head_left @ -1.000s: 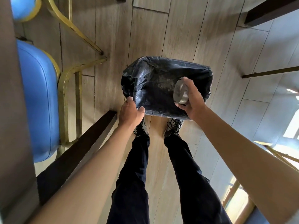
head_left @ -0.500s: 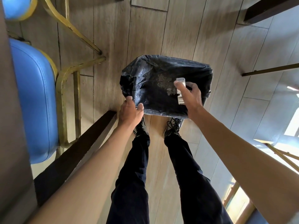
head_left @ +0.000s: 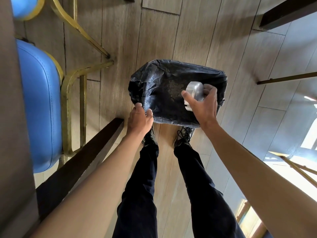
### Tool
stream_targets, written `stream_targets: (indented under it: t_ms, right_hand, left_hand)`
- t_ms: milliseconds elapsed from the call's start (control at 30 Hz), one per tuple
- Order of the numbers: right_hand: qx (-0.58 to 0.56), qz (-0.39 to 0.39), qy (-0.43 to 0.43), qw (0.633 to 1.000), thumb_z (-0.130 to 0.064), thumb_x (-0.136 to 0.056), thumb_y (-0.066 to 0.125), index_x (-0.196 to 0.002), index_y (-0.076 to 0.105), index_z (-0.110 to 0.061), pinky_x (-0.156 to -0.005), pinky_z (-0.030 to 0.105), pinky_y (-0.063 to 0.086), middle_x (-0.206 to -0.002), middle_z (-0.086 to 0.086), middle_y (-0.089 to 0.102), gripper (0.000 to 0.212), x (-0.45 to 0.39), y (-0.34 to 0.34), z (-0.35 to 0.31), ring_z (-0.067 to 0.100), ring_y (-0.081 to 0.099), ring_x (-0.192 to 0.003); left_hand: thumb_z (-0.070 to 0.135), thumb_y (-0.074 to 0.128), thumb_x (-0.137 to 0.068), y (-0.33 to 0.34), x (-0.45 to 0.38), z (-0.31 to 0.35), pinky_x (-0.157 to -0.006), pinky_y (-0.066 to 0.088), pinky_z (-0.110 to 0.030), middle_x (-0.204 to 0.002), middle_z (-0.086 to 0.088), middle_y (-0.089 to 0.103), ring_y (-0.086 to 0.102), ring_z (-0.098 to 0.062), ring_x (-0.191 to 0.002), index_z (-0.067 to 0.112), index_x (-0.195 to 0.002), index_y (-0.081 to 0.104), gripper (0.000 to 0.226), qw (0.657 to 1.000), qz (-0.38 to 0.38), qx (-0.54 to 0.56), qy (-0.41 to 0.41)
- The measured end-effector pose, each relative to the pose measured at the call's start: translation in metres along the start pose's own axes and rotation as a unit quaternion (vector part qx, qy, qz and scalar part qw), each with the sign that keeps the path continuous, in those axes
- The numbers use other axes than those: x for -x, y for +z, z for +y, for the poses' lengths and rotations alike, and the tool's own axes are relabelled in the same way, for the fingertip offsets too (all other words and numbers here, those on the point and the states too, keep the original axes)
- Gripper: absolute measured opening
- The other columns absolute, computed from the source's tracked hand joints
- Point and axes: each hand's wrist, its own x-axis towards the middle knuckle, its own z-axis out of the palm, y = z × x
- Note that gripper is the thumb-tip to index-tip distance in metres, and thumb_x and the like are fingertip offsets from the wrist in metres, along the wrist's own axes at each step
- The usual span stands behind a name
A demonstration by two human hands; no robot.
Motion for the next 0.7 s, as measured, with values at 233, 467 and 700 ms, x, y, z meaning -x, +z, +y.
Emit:
stream_targets:
  t_ms: [233,467,700]
  right_hand:
    - [0.063,0.013,-0.039,0.997,-0.046,-0.065,0.093,-0.142,0.045,-0.015,-0.103,0.029,0.045,-0.138,0.011,0.043,0.096,0.013,0.009,0.019,0.023,0.05,-0.123]
    - [0.107,0.0,-0.03,0.994,-0.047,-0.063,0.093,-0.136,0.045,-0.015,-0.105,0.037,0.049,-0.135,0.013,0.043,0.093,0.018,0.01,0.04,0.029,0.051,-0.122]
    - [0.114,-0.002,-0.062,0.992,-0.045,-0.065,0.092,-0.136,0.042,-0.014,-0.1,0.035,0.05,-0.136,0.014,0.046,0.092,0.019,0.01,0.04,0.028,0.051,-0.12]
  left_hand:
    - [0.023,0.049,-0.103,0.007,0.001,0.004,-0.08,0.046,-0.035,-0.122,-0.02,0.066,0.064,-0.035,-0.11,0.0,-0.131,0.053,0.036,0.997,0.064,0.006,-0.033]
    - [0.018,0.059,-0.099,0.012,-0.001,-0.006,-0.076,0.049,-0.031,-0.111,-0.017,0.069,0.068,-0.032,-0.099,0.002,-0.12,0.059,0.026,0.994,0.082,0.05,-0.046]
    - [0.02,0.06,-0.099,0.013,-0.003,-0.007,-0.071,0.043,-0.029,-0.108,-0.015,0.069,0.066,-0.029,-0.091,0.004,-0.116,0.063,0.024,0.989,0.08,0.098,-0.075]
